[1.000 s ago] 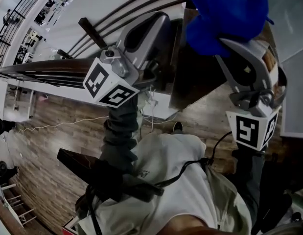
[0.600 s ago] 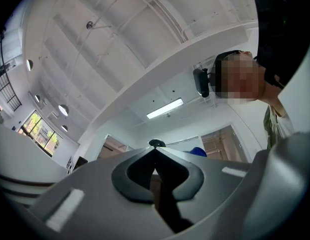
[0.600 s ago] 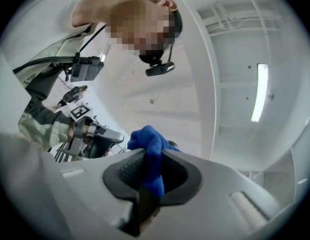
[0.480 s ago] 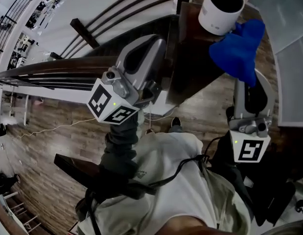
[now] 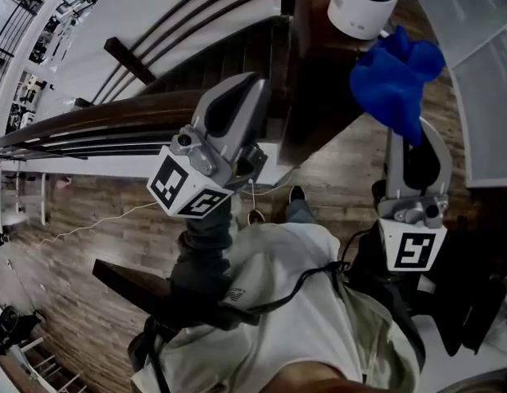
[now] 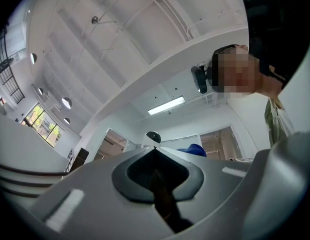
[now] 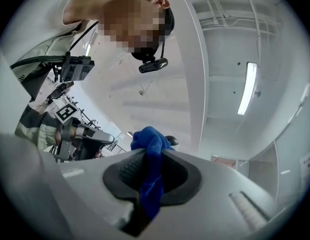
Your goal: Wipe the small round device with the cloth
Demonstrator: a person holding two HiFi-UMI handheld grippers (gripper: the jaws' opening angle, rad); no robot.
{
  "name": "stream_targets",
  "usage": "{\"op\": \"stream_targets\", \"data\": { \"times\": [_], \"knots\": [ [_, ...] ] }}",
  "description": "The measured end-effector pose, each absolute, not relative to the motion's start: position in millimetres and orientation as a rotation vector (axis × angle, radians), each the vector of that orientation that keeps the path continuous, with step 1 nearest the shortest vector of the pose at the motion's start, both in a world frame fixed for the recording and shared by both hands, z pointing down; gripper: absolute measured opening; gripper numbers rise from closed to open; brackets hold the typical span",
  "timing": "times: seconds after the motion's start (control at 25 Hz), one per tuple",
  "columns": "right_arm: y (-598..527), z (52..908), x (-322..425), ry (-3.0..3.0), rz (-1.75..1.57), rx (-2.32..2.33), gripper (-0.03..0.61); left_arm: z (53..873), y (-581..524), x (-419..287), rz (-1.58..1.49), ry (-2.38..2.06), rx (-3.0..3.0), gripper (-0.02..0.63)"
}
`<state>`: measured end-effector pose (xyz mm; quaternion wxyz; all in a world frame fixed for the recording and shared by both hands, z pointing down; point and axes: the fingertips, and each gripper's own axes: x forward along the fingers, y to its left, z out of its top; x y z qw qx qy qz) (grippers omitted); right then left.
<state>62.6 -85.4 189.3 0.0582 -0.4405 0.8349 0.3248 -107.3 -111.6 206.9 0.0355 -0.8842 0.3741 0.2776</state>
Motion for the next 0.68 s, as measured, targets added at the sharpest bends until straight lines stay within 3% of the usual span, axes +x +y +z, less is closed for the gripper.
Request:
{"op": "stream_targets", "data": {
  "times": [0.68],
  "knots": [
    [-74,176,72,2.472,1.039,-1.414,0.052,194,-100,-100,0.845,1.054,-2.740,0.002]
  ]
}}
